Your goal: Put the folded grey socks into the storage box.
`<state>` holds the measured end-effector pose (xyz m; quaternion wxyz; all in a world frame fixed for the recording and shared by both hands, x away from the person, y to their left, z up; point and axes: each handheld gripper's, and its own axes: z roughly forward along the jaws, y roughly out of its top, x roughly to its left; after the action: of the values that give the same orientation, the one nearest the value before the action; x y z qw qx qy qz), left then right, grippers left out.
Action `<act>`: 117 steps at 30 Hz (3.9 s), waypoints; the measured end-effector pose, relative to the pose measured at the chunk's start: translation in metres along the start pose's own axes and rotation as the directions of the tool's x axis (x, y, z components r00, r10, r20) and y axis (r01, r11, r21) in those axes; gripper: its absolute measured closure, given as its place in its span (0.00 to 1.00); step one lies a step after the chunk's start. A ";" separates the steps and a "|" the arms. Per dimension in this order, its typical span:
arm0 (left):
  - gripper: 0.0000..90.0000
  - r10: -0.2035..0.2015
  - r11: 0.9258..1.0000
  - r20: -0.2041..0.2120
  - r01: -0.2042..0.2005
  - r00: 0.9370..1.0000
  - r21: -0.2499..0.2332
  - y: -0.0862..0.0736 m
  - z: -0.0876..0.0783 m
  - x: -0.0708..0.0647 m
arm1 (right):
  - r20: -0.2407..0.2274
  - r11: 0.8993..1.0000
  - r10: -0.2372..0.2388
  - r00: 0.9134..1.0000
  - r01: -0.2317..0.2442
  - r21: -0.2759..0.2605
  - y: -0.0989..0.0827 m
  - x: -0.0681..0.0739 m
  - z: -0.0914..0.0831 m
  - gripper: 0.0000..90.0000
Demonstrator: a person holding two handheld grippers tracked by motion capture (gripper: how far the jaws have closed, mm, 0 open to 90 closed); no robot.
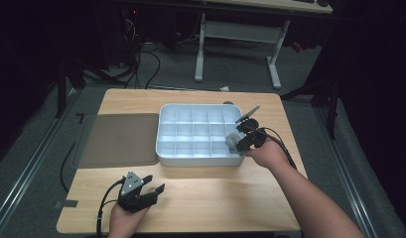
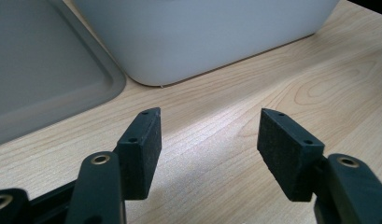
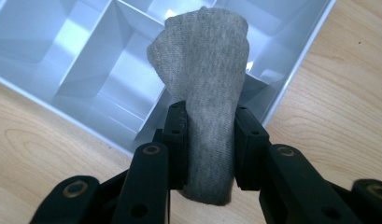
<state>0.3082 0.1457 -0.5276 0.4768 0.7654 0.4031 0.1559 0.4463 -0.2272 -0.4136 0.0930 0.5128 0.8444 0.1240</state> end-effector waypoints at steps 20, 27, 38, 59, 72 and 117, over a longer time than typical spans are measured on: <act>0.45 0.000 1.000 -0.003 0.000 1.000 0.004 0.000 0.000 0.001 | 0.028 0.985 -0.080 0.996 0.074 0.154 0.008 0.007 0.040 0.80; 0.45 -0.001 1.000 -0.005 0.001 1.000 0.006 0.000 0.001 0.002 | 0.020 0.982 -0.077 0.997 0.073 0.173 0.008 0.007 0.049 0.80; 0.45 -0.003 1.000 -0.004 0.003 1.000 0.007 -0.001 0.000 0.001 | 0.007 0.979 -0.110 0.994 0.107 0.173 0.008 0.008 0.047 0.72; 0.45 0.000 1.000 -0.006 0.000 1.000 0.008 0.000 0.000 0.002 | 0.014 0.991 -0.088 0.996 0.086 0.100 0.032 0.003 0.014 0.98; 0.45 -0.006 1.000 -0.008 0.006 1.000 0.005 -0.001 0.000 0.003 | 0.045 0.977 -0.080 0.996 0.069 0.202 0.032 0.006 0.057 0.99; 0.45 0.004 1.000 0.005 -0.004 1.000 0.009 0.002 -0.001 -0.001 | -0.020 1.000 -0.006 1.000 0.006 -0.006 0.007 -0.008 -0.003 0.71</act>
<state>0.3078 0.1457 -0.5255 0.4739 0.7689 0.4009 0.1530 0.4552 -0.2317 -0.4085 0.0865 0.5089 0.8464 0.1311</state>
